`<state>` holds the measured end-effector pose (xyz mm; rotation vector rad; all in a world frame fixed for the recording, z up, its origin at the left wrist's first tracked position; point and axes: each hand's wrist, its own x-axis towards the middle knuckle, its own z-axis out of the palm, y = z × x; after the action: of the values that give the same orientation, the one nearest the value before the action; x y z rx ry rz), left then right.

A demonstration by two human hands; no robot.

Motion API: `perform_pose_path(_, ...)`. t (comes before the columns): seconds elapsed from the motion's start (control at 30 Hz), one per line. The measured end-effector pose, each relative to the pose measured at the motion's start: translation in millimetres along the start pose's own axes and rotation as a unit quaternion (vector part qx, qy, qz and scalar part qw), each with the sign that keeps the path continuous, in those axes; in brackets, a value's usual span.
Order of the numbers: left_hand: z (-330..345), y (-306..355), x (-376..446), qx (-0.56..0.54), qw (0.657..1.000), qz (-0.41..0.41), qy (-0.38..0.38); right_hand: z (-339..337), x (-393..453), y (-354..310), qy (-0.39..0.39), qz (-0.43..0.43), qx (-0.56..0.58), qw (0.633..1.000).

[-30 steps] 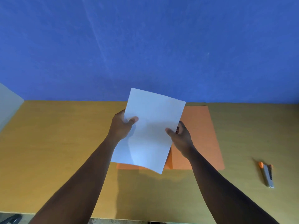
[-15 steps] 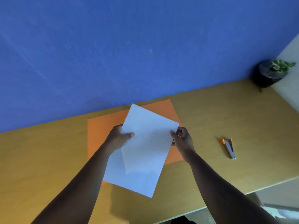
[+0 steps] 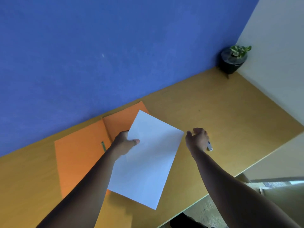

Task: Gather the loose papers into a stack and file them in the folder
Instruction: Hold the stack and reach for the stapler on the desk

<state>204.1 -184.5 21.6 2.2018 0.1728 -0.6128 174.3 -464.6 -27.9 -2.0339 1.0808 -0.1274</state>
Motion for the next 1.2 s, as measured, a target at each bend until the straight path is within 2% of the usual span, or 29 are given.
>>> perform_pose_path(0.1,11.1,6.5,5.8,0.036,0.998,-0.021,-0.037,-5.5,16.2,13.5,0.011,-0.002,-0.125,0.992)
perform_pose_path(0.2,25.1,15.5,7.9,0.072,0.996,-0.009,-0.056,-8.4,25.9,23.9,0.016,0.002,-0.203,0.979)
perform_pose_path(0.47,48.1,28.5,11.0,0.153,0.985,0.0,-0.077,-11.4,38.6,42.0,0.007,0.016,-0.259,0.966)
perform_pose_path(0.57,53.7,28.1,12.7,0.193,0.978,-0.002,-0.082,-11.7,41.6,48.4,0.005,0.012,-0.248,0.969)
perform_pose_path(0.93,69.9,34.1,12.4,0.234,0.968,0.007,-0.091,-13.4,51.2,57.9,-0.008,-0.034,-0.203,0.979)
perform_pose_path(1.07,68.1,33.2,9.5,0.226,0.969,-0.003,-0.097,-14.5,46.0,40.2,-0.027,0.008,-0.076,0.997)
perform_pose_path(1.2,60.6,33.1,6.7,0.217,0.971,-0.013,-0.099,-8.8,35.6,23.0,-0.133,0.012,0.091,0.987)
